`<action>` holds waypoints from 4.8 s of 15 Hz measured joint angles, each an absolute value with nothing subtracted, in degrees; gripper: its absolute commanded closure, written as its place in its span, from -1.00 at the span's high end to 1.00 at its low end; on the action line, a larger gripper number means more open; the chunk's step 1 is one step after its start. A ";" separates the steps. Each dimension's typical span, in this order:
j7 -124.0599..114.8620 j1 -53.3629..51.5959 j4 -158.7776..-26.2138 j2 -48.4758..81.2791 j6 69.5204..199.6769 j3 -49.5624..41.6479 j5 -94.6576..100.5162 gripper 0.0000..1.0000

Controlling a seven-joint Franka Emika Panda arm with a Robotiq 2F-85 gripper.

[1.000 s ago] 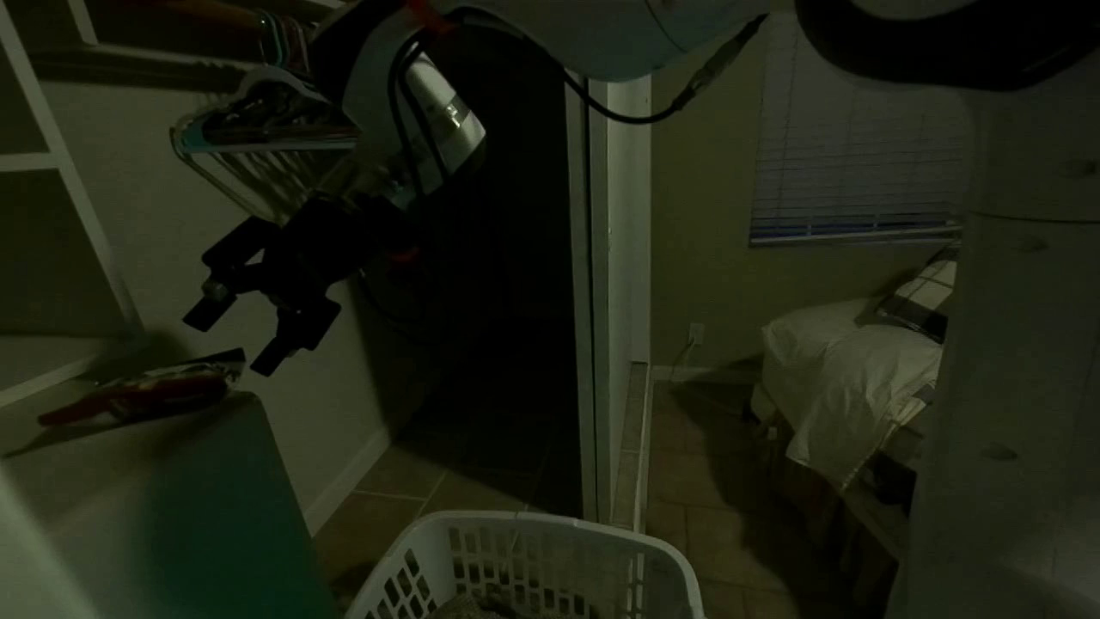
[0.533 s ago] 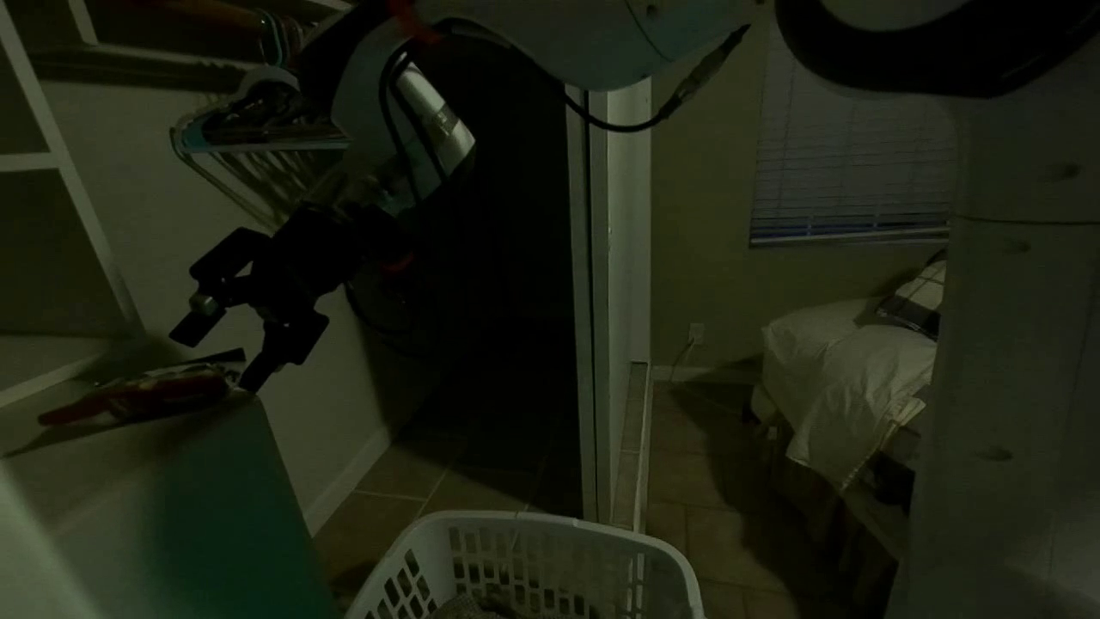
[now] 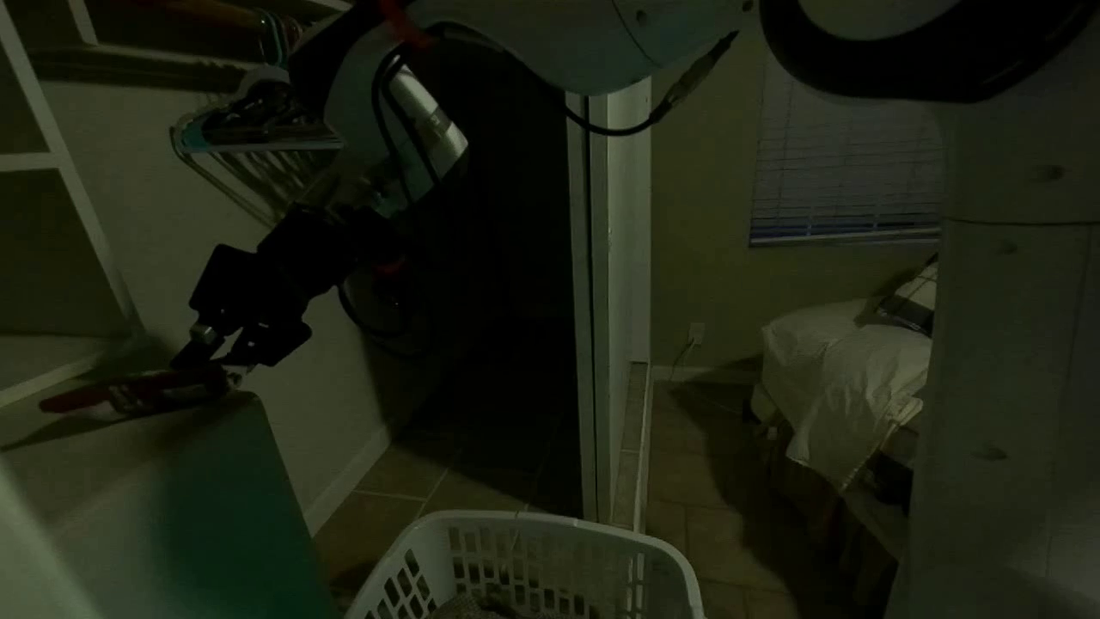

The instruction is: Put the packet on top of the shelves

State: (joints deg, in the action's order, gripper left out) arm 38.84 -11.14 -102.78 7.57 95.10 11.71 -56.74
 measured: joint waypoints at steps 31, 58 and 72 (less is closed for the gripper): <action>48.16 -14.48 -89.37 8.38 110.21 13.45 -61.57 0.22; 6.55 -17.07 -83.74 12.74 99.13 16.02 -26.87 0.39; 9.61 -15.51 -83.75 15.68 94.02 16.03 -32.62 -0.12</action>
